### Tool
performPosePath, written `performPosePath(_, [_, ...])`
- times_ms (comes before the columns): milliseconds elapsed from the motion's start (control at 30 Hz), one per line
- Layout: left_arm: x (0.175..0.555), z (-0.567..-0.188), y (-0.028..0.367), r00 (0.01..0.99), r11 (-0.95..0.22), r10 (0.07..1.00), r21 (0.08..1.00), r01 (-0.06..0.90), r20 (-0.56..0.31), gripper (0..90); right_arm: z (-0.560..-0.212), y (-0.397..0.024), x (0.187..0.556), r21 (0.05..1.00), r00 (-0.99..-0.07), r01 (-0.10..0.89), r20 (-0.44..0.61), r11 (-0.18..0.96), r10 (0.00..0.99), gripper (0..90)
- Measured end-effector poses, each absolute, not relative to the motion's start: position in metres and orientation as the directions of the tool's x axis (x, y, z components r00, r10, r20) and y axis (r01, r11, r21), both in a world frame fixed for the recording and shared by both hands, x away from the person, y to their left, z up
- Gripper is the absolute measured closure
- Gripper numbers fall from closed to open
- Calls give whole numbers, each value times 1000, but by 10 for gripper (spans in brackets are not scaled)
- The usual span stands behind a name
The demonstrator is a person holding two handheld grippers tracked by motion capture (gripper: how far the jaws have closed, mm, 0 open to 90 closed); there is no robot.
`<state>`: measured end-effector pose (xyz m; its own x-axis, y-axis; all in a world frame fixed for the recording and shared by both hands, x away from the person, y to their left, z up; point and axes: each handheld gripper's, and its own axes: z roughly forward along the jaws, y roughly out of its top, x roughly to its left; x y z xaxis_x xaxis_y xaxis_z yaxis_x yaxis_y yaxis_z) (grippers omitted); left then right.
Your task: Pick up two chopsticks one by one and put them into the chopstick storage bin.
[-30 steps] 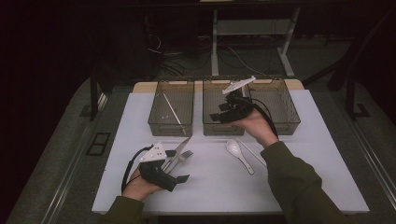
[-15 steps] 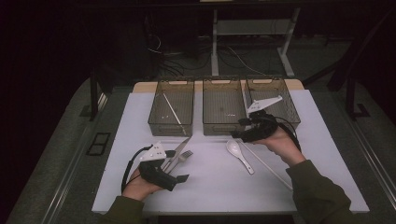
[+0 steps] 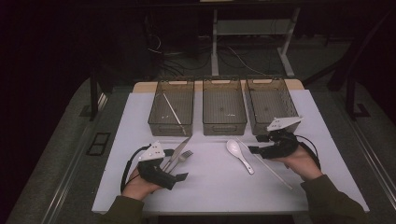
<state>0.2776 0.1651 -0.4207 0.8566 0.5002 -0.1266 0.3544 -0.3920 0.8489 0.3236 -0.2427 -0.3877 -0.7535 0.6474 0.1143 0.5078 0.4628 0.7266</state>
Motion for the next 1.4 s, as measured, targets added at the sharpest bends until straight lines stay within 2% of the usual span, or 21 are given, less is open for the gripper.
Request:
performPosePath(233, [278,-421,165,857,-396,500,846,356,-126,0,-400,-261,307,680,-736,548,115,488,667,505])
performPosePath(367, [277,-421,164,857,-397,499,847,354,-124,0,-406,-269,301,660,-723,577,138,481,677,584])
performPosePath(667, [277,-421,164,860,-404,496,845,351,-121,0,-421,-279,283,618,-690,608,101,499,716,713])
performPosePath(800, [277,-421,164,859,-407,497,842,354,-121,0,-425,-283,277,606,-678,628,119,488,725,739])
performPosePath(1233, [276,-422,163,860,-407,497,842,353,-121,0,-436,-282,271,563,-675,636,75,528,734,817])
performPosePath(1400, [277,-422,163,860,-412,496,839,355,-121,0,-437,-280,270,554,-677,632,56,541,733,816])
